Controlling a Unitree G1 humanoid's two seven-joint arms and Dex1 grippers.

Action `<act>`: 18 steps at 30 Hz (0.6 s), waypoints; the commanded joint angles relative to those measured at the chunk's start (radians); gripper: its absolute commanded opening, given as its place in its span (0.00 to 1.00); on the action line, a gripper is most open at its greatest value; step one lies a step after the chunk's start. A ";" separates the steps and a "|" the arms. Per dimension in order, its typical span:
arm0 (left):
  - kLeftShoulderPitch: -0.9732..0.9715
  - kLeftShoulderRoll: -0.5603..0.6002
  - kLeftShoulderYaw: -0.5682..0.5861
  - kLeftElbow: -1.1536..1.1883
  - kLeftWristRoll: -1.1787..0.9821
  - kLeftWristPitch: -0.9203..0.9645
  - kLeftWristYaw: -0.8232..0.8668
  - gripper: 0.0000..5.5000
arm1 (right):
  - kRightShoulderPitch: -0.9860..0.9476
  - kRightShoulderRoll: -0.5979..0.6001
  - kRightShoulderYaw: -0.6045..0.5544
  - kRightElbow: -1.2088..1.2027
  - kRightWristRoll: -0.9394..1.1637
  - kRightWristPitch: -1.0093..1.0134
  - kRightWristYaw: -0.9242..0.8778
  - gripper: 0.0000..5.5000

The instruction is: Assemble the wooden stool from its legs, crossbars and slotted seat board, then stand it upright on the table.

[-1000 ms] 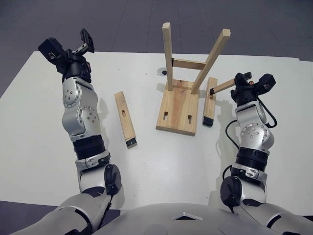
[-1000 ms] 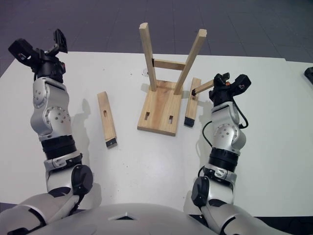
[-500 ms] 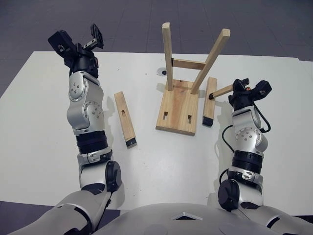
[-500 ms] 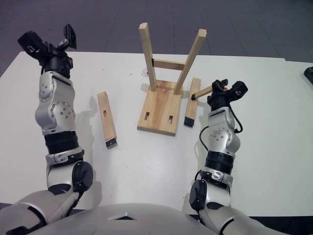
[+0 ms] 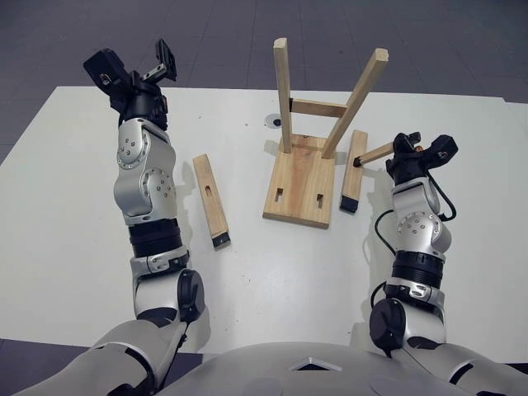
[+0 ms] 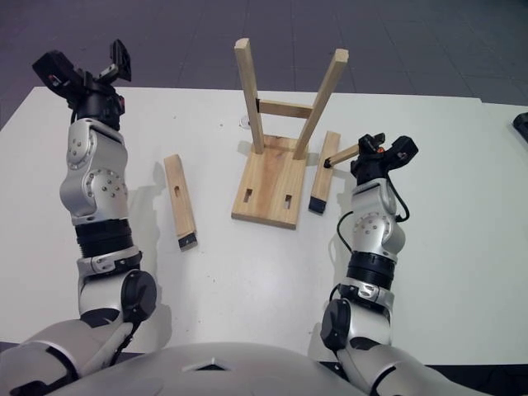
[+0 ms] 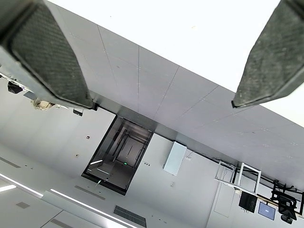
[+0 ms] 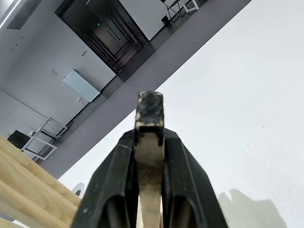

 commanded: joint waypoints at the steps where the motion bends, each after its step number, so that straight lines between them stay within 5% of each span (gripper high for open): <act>1: -0.002 0.009 -0.011 -0.001 0.005 0.004 -0.006 0.98 | -0.010 -0.024 -0.002 0.010 -0.019 0.010 -0.011 0.08; 18: -0.014 0.002 -0.031 -0.060 0.006 0.076 0.025 0.98 | 0.027 -0.092 0.195 -0.051 -0.269 0.144 -0.056 0.08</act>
